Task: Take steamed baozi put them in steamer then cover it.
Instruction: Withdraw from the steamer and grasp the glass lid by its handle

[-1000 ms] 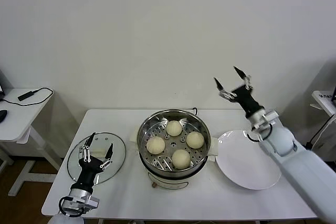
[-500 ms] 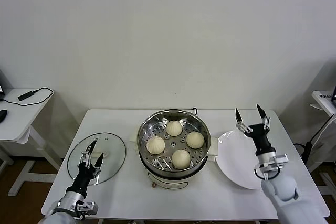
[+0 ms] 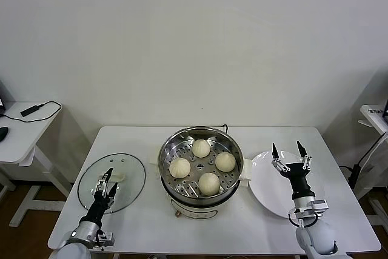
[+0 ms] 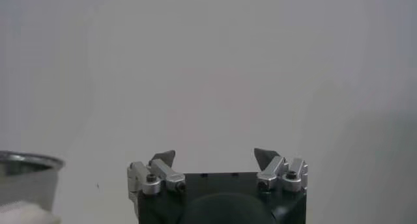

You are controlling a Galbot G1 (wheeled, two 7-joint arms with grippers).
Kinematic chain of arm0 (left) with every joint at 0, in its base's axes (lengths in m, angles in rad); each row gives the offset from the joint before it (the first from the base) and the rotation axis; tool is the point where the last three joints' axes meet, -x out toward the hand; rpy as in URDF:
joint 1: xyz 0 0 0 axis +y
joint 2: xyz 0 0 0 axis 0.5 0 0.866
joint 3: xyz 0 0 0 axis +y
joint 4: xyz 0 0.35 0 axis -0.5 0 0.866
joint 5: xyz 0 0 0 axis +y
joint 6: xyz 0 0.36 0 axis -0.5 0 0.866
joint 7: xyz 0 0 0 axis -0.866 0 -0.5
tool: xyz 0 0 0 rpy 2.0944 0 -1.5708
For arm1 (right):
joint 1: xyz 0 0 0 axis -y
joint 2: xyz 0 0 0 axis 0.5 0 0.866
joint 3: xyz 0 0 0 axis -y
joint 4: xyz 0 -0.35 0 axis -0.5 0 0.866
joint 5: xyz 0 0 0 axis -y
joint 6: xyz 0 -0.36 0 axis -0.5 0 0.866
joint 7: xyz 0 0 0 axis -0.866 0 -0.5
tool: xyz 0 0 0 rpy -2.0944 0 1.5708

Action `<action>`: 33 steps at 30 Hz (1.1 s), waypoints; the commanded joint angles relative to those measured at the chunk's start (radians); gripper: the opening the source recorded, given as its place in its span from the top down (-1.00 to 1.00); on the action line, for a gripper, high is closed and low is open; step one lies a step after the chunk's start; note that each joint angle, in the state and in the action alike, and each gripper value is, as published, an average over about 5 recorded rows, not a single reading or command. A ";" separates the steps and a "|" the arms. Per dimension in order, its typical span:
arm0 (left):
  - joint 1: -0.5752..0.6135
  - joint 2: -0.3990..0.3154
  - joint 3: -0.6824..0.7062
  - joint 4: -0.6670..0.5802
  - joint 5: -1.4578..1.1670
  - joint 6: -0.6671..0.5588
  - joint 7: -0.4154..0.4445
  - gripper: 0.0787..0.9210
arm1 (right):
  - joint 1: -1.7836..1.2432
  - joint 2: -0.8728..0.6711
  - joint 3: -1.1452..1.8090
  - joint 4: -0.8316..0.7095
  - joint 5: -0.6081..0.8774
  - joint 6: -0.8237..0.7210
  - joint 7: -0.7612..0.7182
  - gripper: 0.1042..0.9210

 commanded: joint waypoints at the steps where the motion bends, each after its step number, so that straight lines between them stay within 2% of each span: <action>1: -0.074 -0.004 0.005 0.103 0.008 0.030 -0.038 -0.77 | -0.036 0.036 0.026 0.000 -0.023 0.007 0.001 -0.76; 33: -0.195 -0.025 0.041 0.210 0.008 0.059 -0.070 -0.77 | -0.050 0.051 0.051 -0.002 -0.041 0.015 -0.001 -0.76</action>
